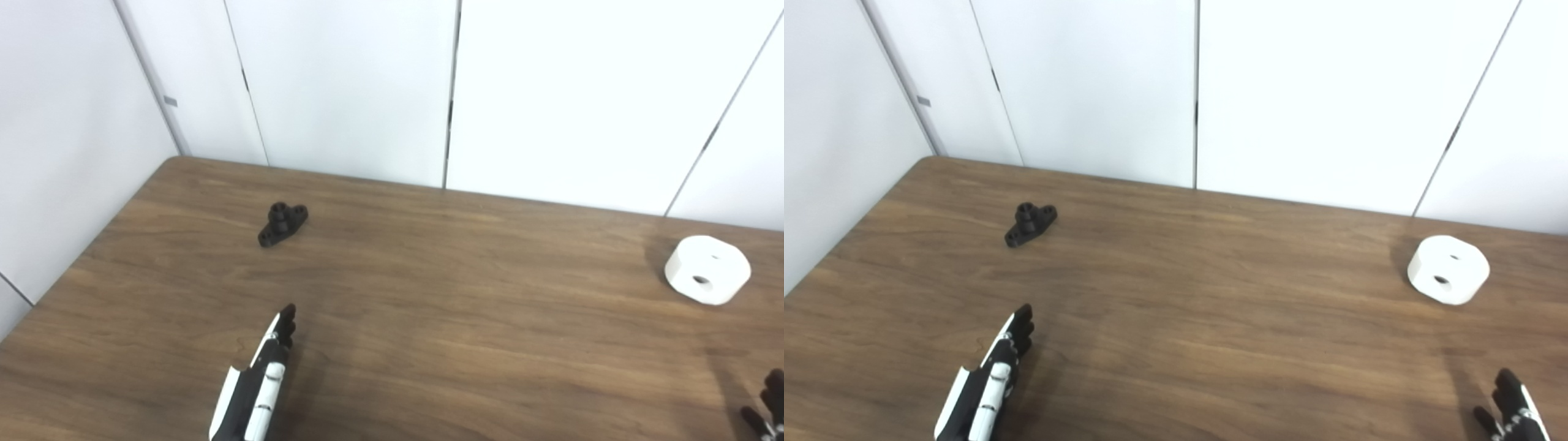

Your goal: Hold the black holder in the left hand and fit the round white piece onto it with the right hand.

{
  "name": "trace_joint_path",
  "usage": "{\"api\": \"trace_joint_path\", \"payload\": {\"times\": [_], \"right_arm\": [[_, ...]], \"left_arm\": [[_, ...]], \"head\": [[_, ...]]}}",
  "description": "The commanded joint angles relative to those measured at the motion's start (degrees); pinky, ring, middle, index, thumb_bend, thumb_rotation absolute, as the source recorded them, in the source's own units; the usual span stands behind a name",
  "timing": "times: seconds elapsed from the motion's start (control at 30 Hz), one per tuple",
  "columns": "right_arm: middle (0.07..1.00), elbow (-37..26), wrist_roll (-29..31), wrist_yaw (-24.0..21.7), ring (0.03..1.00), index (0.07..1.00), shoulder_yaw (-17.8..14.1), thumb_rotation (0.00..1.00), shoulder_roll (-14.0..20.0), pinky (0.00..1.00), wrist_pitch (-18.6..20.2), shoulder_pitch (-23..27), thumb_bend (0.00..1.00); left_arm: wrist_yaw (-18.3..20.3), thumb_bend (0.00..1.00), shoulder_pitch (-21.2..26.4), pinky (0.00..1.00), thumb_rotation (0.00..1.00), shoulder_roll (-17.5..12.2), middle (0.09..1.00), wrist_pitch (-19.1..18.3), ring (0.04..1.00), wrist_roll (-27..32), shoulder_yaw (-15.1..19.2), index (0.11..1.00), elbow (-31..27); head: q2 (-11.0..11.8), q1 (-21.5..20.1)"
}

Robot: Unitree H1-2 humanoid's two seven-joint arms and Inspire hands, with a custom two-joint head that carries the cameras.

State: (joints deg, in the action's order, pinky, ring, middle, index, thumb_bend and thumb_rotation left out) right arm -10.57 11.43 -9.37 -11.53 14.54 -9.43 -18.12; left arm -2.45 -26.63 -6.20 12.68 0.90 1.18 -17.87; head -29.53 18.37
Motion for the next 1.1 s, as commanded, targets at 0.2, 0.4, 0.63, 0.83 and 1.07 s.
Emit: {"api": "trace_joint_path", "payload": {"times": [0.2, 0.4, 0.63, 0.83, 1.07], "right_arm": [[1.000, 1.84, -0.95, 0.56, 1.000, 0.959, -0.68, 1.00, 0.34, 1.00, 0.67, -2.03, 0.68], [1.000, 2.10, -0.53, 0.42, 1.000, 0.972, -0.91, 1.00, 0.12, 1.00, 0.17, -2.53, 0.66], [0.979, 1.74, -1.31, 0.73, 1.000, 0.949, -0.75, 1.00, -0.26, 1.00, 0.48, -2.76, 0.67], [0.951, 1.52, -1.69, 0.76, 0.995, 0.915, -0.55, 1.00, -0.62, 1.00, 0.42, -2.91, 0.66], [0.949, 1.47, -1.87, 0.66, 0.987, 0.905, -0.32, 1.00, -0.81, 1.00, -0.09, -3.18, 0.68]], "left_arm": [[-1.20, 0.45, -2.12, 1.00, 0.86, 2.80, 0.995, 1.11, 1.000, -3.39, -1.11, 0.964, 0.35], [-4.71, 0.42, -2.54, 0.91, 0.53, 3.59, 0.953, -0.78, 0.948, -13.88, -0.03, 0.917, -3.42], [-8.29, 0.57, 2.11, 0.95, 0.16, 3.81, 0.925, -8.34, 0.940, -23.70, 3.62, 0.881, -9.53], [-9.56, 0.67, 8.37, 0.96, 0.22, 1.66, 0.913, -16.54, 0.938, -30.90, 7.23, 0.870, -12.52], [-9.31, 0.73, 16.81, 0.97, 0.30, -2.96, 0.912, -23.58, 0.959, -34.55, 11.11, 0.854, -10.72]], "head": [[0.50, 0.52], [0.05, -1.25], [0.11, -1.83], [0.20, -2.15], [0.15, -2.48]]}}
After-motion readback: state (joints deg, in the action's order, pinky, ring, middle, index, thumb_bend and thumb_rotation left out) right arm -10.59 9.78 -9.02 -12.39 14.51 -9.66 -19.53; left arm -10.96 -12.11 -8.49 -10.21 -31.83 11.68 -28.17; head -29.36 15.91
